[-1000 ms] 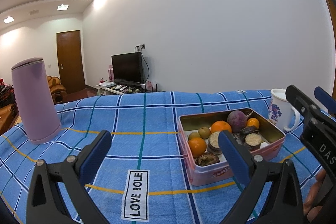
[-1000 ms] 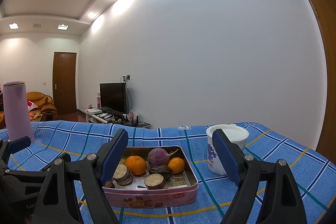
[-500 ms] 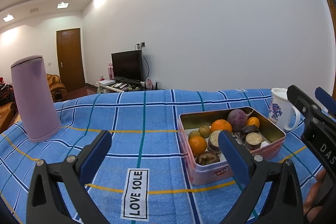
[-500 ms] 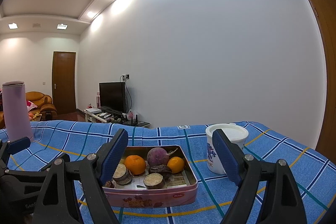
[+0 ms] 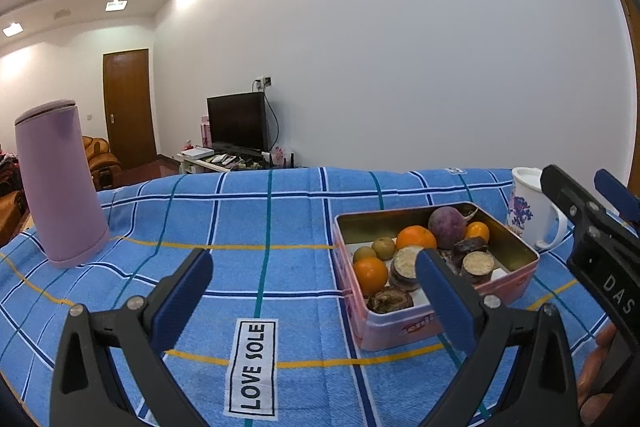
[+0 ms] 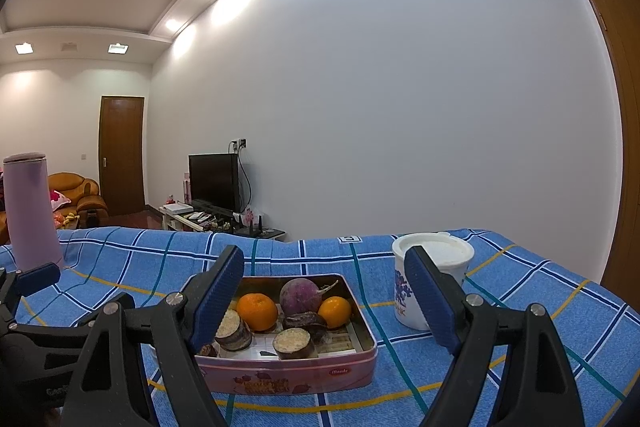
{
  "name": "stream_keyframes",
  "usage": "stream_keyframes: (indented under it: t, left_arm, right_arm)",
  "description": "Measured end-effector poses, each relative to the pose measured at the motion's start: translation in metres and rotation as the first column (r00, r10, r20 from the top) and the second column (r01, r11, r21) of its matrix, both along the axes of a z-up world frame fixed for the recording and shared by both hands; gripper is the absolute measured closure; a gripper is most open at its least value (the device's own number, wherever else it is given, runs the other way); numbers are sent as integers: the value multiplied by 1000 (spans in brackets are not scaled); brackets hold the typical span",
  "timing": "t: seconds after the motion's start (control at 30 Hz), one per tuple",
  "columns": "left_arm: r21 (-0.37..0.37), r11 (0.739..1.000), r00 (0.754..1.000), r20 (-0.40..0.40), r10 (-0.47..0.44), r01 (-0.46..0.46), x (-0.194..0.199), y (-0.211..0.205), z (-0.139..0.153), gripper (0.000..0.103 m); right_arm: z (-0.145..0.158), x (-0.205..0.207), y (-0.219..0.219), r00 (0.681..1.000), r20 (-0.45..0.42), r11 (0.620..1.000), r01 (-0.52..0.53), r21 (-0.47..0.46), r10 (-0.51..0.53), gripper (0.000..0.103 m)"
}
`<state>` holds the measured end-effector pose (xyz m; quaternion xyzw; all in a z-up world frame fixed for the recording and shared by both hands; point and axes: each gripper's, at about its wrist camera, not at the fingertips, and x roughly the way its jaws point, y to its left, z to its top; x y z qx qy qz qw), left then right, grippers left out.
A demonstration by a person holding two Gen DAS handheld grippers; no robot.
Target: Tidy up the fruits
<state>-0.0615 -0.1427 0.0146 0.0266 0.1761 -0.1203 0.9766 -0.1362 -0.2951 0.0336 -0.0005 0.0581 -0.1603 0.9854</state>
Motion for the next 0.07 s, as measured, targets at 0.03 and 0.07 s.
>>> stream_keyframes:
  t: [0.03,0.07]
  left_arm:
    - [1,1000,1000,-1,3,-3,0,0,0,0]
    - [2,1000,1000,-3,6,-6,1,0,0,0]
  right_arm:
    - [0,0,0,1000,-1,1000,1,0,-1,19]
    - [0,1,0,1000,-2,1000,1,1,-1,19]
